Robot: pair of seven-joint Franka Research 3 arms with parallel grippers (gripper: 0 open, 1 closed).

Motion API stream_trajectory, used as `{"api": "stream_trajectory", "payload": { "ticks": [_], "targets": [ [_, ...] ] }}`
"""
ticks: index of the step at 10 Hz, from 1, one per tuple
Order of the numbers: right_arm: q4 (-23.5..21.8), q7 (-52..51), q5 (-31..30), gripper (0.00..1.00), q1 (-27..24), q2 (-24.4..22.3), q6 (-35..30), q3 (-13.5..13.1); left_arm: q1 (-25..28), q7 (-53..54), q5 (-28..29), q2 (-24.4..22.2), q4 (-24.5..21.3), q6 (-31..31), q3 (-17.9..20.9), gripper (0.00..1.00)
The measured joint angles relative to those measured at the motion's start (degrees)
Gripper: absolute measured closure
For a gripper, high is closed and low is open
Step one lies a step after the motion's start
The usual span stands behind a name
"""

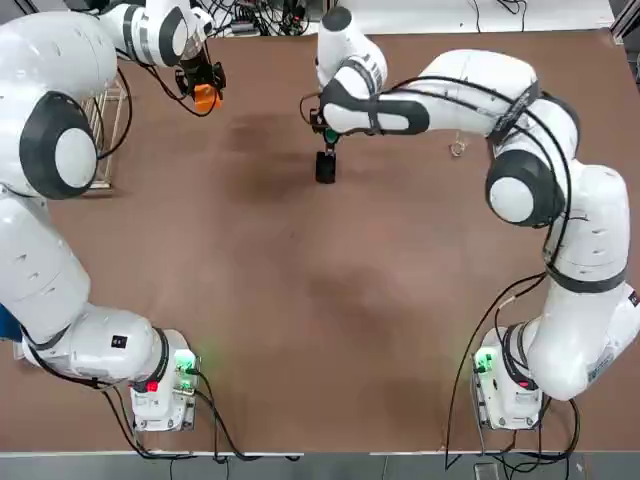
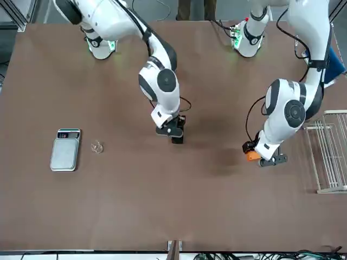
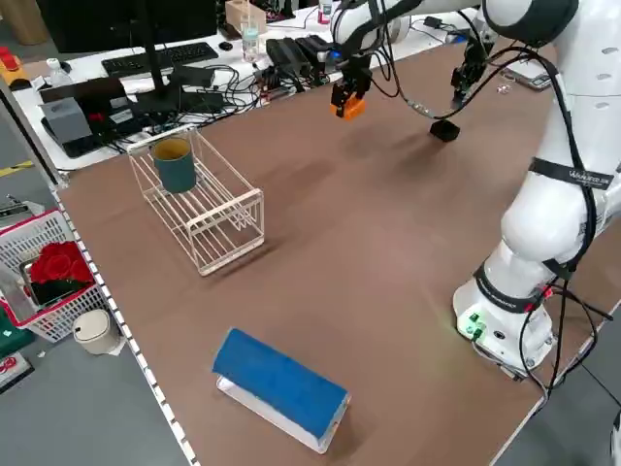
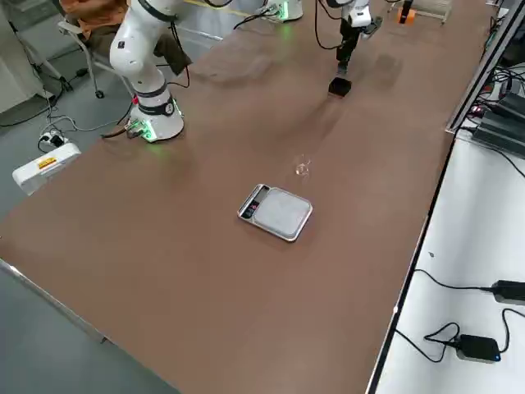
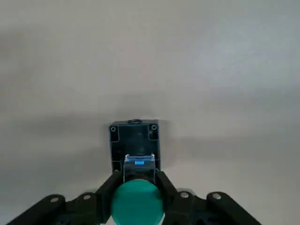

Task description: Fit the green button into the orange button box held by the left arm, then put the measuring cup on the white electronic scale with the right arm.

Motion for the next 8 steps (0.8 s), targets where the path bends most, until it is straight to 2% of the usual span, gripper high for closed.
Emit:
{"api": "stream_trajectory", "payload": {
  "ticks": [3, 8],
  "targets": [
    [1.08, 1.38, -2.17, 0.63, 0.86, 3.77, 2.80, -0.31, -0.18, 0.00, -2.09, 0.76, 1.53, -1.13, -0.51, 0.14],
    [1.41, 4.36, -3.98, 0.63, 1.75, 5.53, 4.46, -0.33, -0.64, -0.23, -4.24, 3.44, 6.02, -2.00, -0.73, 0.14]
  ]
}}
